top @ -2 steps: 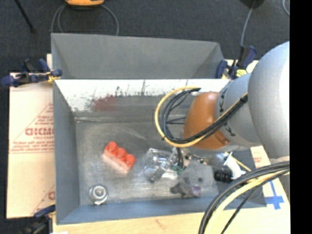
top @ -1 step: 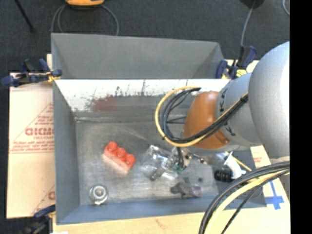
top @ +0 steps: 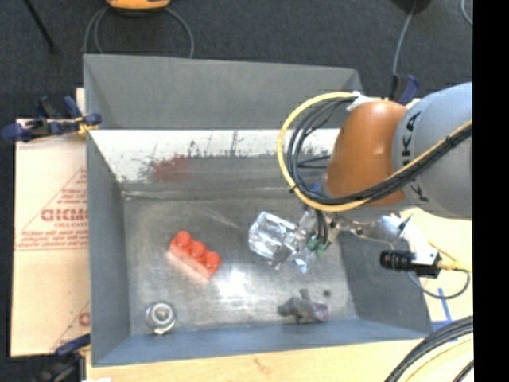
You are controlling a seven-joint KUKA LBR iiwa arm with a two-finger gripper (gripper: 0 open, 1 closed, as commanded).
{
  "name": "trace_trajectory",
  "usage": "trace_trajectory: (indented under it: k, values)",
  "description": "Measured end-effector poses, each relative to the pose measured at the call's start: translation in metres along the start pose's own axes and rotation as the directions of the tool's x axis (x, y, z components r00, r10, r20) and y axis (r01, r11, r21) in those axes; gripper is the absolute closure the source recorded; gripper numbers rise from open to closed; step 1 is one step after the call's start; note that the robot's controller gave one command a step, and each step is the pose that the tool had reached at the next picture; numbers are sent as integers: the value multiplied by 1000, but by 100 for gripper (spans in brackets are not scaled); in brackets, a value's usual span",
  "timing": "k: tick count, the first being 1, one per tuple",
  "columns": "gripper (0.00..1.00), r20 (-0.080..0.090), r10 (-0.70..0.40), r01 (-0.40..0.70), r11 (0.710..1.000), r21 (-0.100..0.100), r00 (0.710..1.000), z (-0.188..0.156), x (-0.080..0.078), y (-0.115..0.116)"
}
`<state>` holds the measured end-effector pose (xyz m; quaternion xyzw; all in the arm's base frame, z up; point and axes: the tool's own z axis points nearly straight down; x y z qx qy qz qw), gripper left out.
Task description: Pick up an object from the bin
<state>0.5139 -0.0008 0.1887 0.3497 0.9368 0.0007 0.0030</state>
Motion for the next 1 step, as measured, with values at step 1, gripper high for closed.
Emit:
trace_trajectory:
  k: [1]
  values:
    - [100,-5,-7,7,1000,4,1000,-5,0,-1]
